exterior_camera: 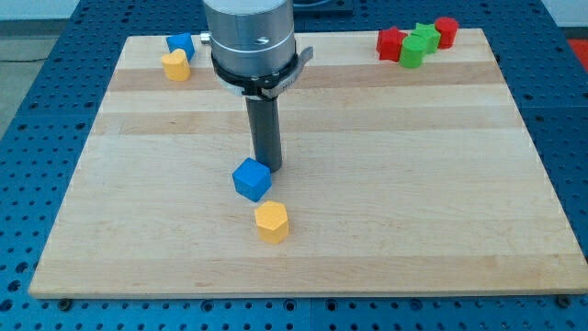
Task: Move the blue cube to the top of the yellow hexagon
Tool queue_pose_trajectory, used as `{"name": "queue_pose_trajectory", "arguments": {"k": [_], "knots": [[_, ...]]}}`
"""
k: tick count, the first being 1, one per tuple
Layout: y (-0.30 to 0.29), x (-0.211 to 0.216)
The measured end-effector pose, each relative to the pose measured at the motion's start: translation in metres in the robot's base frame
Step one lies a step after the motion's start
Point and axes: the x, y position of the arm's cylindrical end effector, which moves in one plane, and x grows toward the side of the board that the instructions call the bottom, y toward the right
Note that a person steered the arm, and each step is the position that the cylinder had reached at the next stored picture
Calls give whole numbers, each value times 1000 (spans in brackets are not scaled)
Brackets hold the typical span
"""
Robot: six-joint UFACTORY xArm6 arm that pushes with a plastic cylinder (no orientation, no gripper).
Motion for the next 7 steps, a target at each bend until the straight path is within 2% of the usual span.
{"name": "queue_pose_trajectory", "arguments": {"k": [2,4,5,7], "knots": [[-6,4],[-56,-13],[-58,17],[-34,21]]}}
